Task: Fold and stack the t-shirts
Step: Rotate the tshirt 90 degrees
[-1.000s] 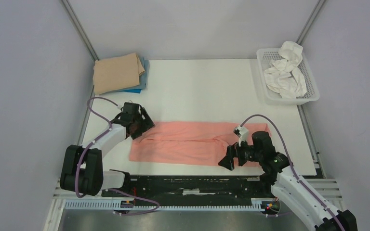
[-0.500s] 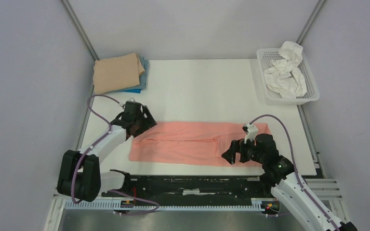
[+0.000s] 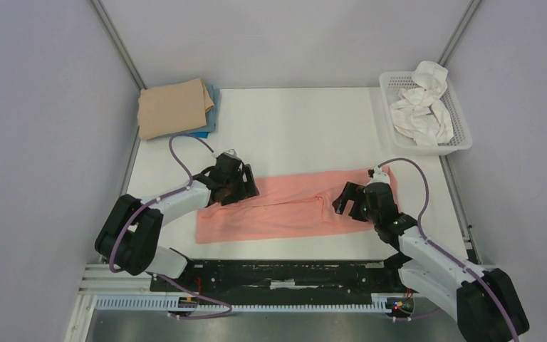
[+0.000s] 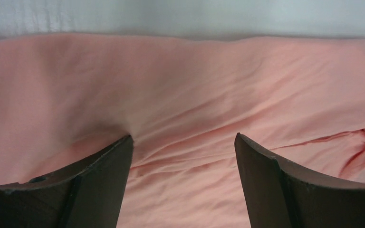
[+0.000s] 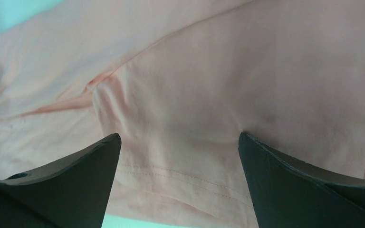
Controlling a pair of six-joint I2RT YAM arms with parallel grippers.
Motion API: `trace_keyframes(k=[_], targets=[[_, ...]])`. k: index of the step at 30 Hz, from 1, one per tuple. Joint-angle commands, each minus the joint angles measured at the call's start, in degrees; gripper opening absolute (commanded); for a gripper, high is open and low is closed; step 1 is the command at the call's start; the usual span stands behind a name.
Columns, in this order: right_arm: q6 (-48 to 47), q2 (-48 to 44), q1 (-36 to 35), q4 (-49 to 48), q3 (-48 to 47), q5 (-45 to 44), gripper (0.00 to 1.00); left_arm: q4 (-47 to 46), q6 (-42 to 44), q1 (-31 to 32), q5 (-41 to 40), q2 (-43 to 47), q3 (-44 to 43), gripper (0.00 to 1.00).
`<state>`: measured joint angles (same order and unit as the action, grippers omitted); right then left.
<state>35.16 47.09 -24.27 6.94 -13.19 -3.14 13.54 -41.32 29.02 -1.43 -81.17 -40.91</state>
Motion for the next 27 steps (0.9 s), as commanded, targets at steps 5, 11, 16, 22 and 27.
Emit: trace_keyframes(k=[5,11,16,22,27], targets=[[-5.50,26.75,6.49,-14.68,-13.46,-0.37,0.98,-6.12,-6.97,5.01,2.97,-0.89,6.15,0.86],[-14.91,52.77,7.01,-17.28,-39.65,10.46,0.98,-7.71,-15.02,14.86,1.66,-0.68,8.02,0.86],[-17.01,72.43,7.04,-14.78,-63.36,16.51,0.98,-6.16,-21.96,23.05,-3.75,1.16,6.20,0.86],[-13.15,89.48,6.96,-16.46,-84.49,21.27,0.98,-5.10,-23.76,27.40,-10.38,2.05,3.56,0.86],[-1.44,100.48,6.67,-28.48,-91.49,27.36,0.98,-5.78,-22.39,27.38,-10.55,-4.15,-0.24,0.88]])
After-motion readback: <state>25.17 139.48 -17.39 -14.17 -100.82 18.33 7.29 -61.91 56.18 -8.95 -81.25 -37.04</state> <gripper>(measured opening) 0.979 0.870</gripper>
